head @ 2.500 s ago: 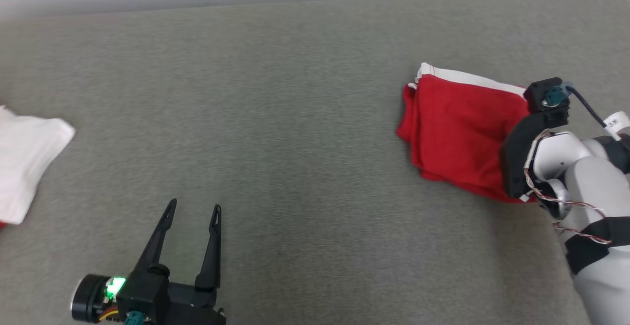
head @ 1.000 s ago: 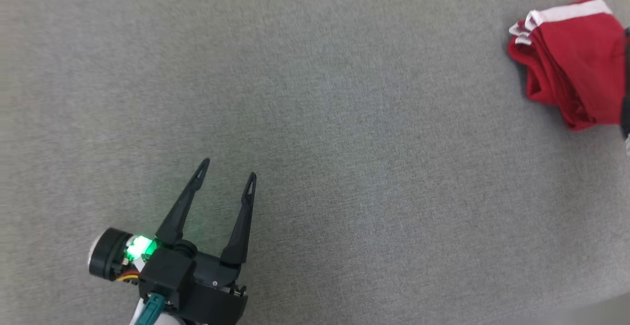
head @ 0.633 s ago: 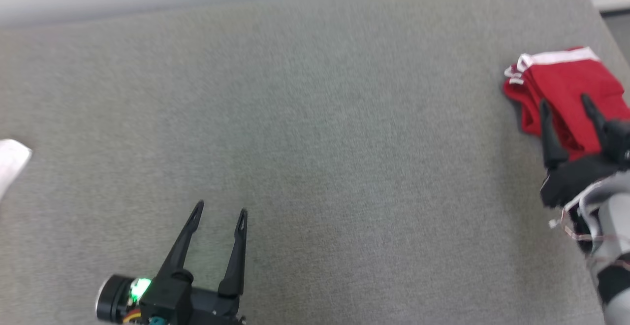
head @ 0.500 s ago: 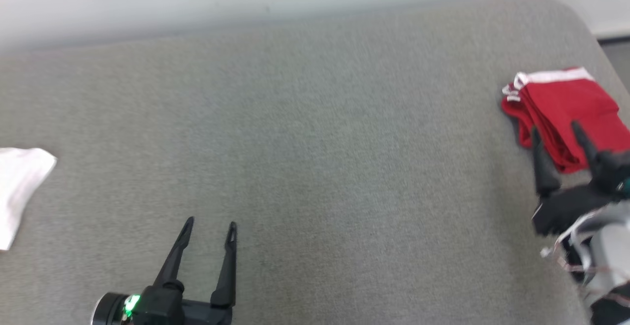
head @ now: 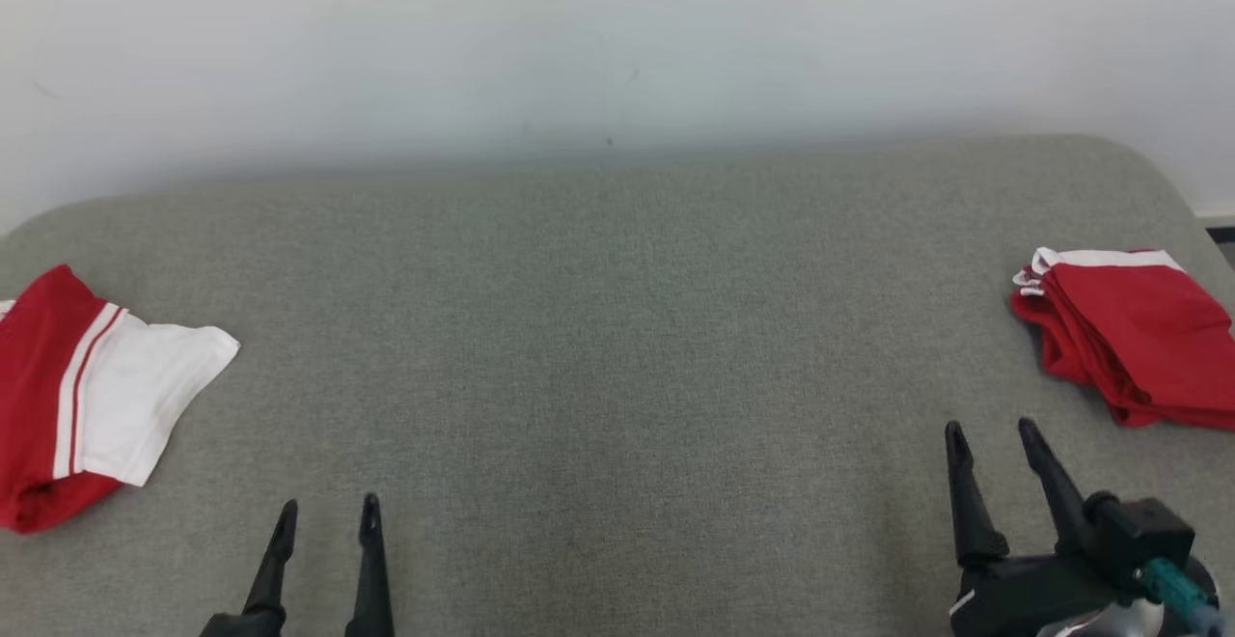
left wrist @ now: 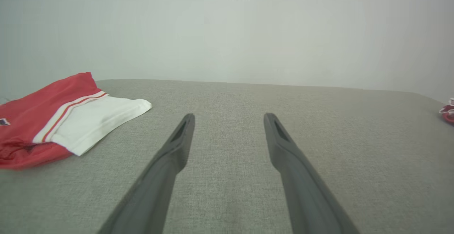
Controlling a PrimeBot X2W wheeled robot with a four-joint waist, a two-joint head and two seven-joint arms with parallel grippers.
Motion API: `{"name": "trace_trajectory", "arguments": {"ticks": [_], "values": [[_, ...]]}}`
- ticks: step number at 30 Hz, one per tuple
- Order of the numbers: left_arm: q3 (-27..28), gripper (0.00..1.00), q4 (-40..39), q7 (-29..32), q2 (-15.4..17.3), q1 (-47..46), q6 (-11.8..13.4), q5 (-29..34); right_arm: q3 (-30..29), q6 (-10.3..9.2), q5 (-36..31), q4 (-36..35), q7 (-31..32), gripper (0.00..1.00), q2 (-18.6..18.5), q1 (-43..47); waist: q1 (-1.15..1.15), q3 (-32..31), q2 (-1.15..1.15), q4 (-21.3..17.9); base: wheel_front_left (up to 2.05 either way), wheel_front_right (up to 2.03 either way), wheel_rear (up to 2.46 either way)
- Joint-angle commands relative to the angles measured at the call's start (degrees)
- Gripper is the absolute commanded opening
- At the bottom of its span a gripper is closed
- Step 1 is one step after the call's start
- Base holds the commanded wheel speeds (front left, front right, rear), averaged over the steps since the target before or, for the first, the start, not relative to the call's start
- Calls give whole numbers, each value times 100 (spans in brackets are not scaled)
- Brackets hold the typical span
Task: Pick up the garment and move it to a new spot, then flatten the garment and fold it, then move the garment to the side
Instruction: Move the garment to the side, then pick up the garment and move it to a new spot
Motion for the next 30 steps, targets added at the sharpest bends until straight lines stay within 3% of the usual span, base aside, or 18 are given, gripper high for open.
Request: {"name": "trace_trajectory", "arguments": {"ticks": [1,21,30], "values": [[80,100,27,-18,-26,112,22,-11,23,-12,40,-31,-37,100,66,120,2,-175,2,74,0,0,0],[471,100,195,-19,-64,344,-216,233,181,-12,-285,-32,-66,100,205,383,2,-284,2,-12,0,0,0],[440,100,225,-20,-67,341,-242,255,194,-12,-290,-70,-23,100,206,464,2,-320,2,232,0,0,0]]}}
